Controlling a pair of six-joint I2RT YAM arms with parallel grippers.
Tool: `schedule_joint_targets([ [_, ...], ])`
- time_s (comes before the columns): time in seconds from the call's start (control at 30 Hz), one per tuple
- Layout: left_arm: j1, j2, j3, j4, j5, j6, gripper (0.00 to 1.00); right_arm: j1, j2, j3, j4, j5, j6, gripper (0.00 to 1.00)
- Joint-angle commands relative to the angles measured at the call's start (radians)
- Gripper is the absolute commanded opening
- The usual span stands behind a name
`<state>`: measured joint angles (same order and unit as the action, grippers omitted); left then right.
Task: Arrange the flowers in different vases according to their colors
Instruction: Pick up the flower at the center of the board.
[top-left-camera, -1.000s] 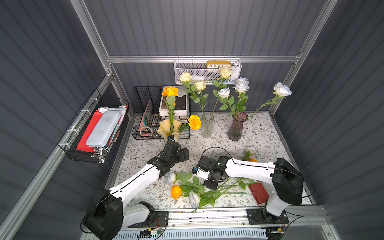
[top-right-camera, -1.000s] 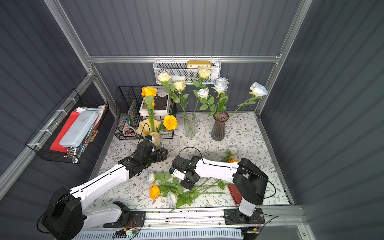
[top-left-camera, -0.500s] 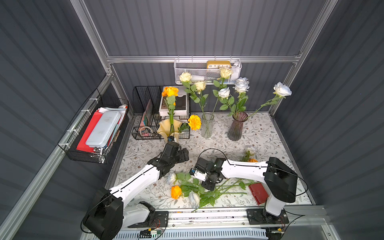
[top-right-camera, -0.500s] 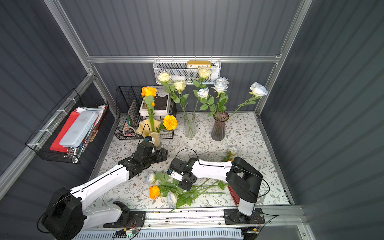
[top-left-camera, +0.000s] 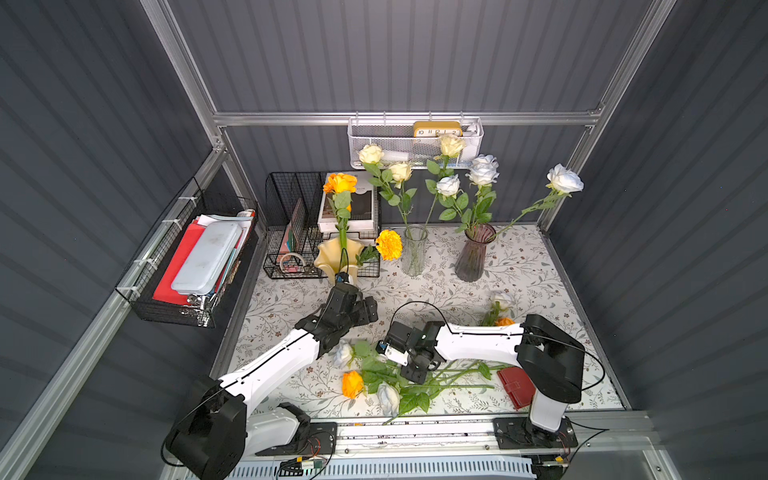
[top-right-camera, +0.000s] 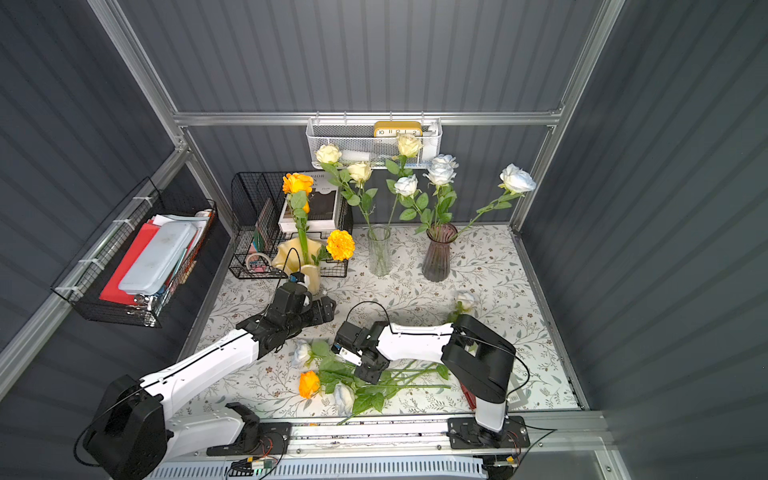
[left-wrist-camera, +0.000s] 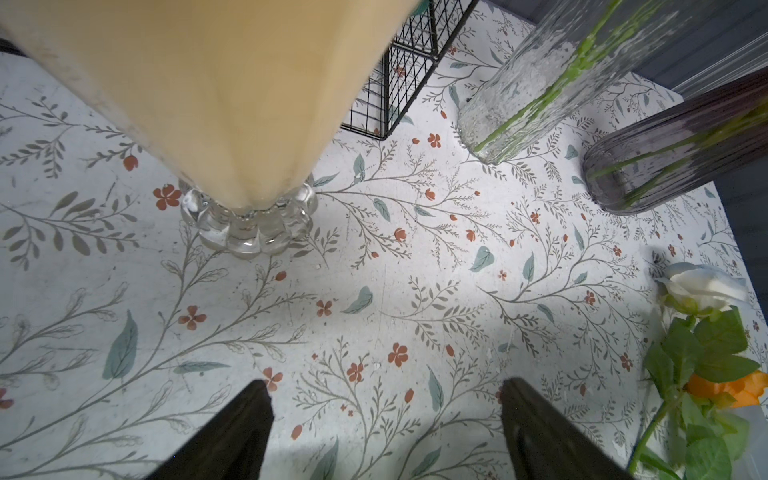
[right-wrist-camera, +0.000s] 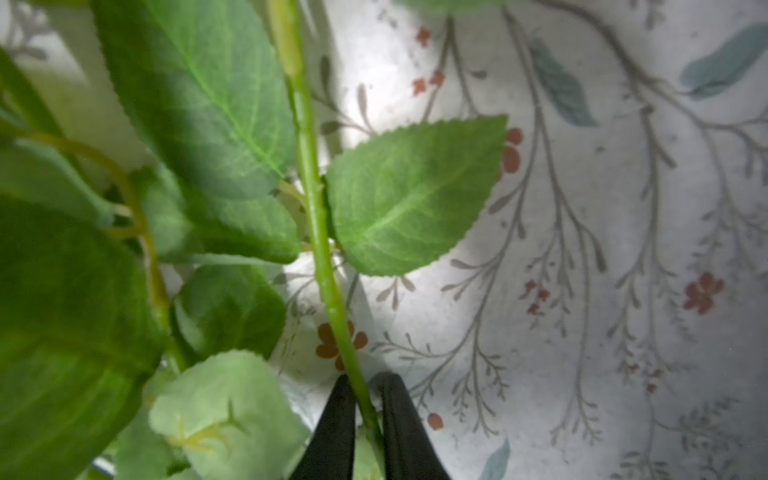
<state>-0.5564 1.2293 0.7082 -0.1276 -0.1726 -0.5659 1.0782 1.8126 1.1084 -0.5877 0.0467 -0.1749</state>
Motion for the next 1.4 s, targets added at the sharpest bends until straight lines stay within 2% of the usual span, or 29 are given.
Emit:
schedule_joint_targets([
  [0.0, 0.004, -0.017, -0.018, 0.008, -0.004, 0.007, 0.9, 0.0, 0.02, -0.004, 0.016, 0.095, -0.009, 0.1],
  [0.2, 0.004, -0.016, -0.017, 0.008, -0.003, 0.009, 0.9, -0.028, 0.019, 0.022, 0.037, 0.176, -0.06, 0.0],
  [0.63, 0.004, -0.017, -0.016, 0.008, -0.005, 0.008, 0.9, -0.188, -0.103, 0.111, -0.008, 0.286, -0.247, 0.0],
  [0.93, 0.005, 0.008, -0.01, 0.022, -0.001, 0.016, 0.9, -0.276, -0.261, 0.074, -0.039, 0.29, -0.24, 0.0],
  [1.37, 0.005, 0.021, -0.001, 0.024, 0.008, 0.023, 0.9, -0.367, -0.27, 0.01, 0.218, 0.399, -0.176, 0.0],
])
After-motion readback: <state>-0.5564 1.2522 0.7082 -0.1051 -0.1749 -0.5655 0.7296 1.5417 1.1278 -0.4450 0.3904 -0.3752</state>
